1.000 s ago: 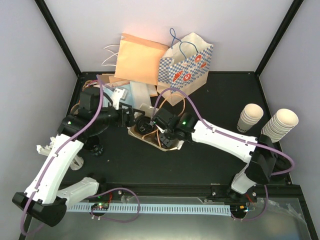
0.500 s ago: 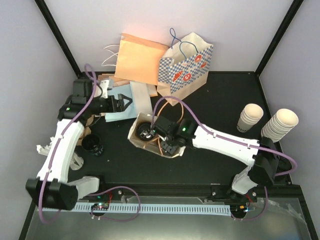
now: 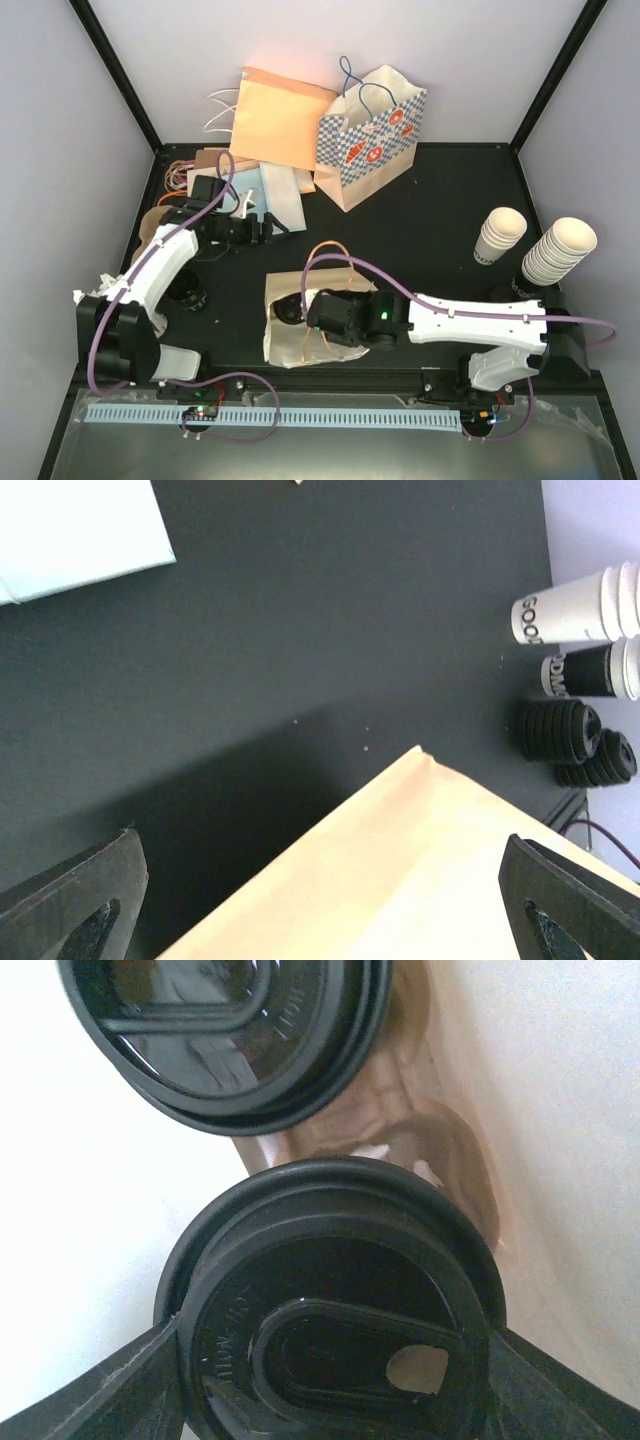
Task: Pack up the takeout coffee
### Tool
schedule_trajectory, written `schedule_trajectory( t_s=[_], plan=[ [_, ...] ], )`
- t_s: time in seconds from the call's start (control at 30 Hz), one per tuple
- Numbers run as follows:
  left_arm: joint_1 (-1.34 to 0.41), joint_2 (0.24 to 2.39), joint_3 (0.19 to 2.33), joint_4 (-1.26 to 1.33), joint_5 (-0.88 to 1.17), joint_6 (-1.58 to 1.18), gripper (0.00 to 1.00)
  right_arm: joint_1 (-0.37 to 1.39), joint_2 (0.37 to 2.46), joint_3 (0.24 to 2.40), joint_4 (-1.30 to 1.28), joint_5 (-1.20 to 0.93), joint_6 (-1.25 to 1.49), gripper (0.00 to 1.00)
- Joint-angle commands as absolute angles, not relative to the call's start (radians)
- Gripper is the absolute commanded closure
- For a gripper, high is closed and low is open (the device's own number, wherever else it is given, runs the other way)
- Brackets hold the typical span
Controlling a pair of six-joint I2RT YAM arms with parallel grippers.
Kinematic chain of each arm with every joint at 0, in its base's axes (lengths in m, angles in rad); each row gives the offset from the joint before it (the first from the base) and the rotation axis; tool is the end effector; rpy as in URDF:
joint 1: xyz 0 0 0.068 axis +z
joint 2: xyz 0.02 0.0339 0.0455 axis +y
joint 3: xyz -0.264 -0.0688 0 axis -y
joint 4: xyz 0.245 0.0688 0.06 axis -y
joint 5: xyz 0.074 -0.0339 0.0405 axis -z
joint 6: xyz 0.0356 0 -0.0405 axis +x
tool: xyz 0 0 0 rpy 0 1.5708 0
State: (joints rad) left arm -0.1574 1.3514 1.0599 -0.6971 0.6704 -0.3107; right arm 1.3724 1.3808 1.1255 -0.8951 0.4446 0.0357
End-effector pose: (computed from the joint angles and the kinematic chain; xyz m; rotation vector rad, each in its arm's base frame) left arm 0.2637 -0.0642 0.2731 0.0699 2.5545 -1.0378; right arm 0.0674 0.2574 0.2720 -1.4772 2.0685 -0.0868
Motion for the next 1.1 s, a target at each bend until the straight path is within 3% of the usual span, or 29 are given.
schedule_trajectory(
  t_s=[0.0,0.1,0.27,0.37,0.43,0.6,0.9,1.07],
  plan=[
    [-0.194,1.382,1.025,-0.594,0.74,-0.339,0.01,1.453,1.369,1.103,-0.847,0.565,-0.001,0.39],
    [-0.198,1.35,0.985,-0.542,0.729,-0.355,0.01,1.49,1.375,1.086,-0.832,0.603,-0.01,0.4],
    [-0.19,1.231,0.926,-0.506,0.532,-0.449,0.01,1.498,1.375,1.065,-0.831,0.629,-0.015,0.4],
    [-0.188,1.195,0.843,-0.375,0.621,-0.468,0.01,1.505,1.372,1.064,-0.836,0.641,-0.019,0.4],
    [-0.203,1.23,0.85,-0.365,0.679,-0.458,0.02,1.514,1.378,1.063,-0.837,0.645,-0.025,0.4],
    [-0.303,1.407,1.025,-0.591,0.565,-0.319,0.07,1.549,1.427,1.045,-0.837,0.726,-0.026,0.4],
    [-0.372,1.647,1.233,-0.697,0.506,-0.231,0.2,1.559,1.482,1.045,-0.829,0.806,-0.015,0.41],
    [-0.431,1.755,1.337,-0.736,0.532,-0.188,0.21,1.561,1.479,1.029,-0.809,0.859,-0.023,0.41]
  ],
)
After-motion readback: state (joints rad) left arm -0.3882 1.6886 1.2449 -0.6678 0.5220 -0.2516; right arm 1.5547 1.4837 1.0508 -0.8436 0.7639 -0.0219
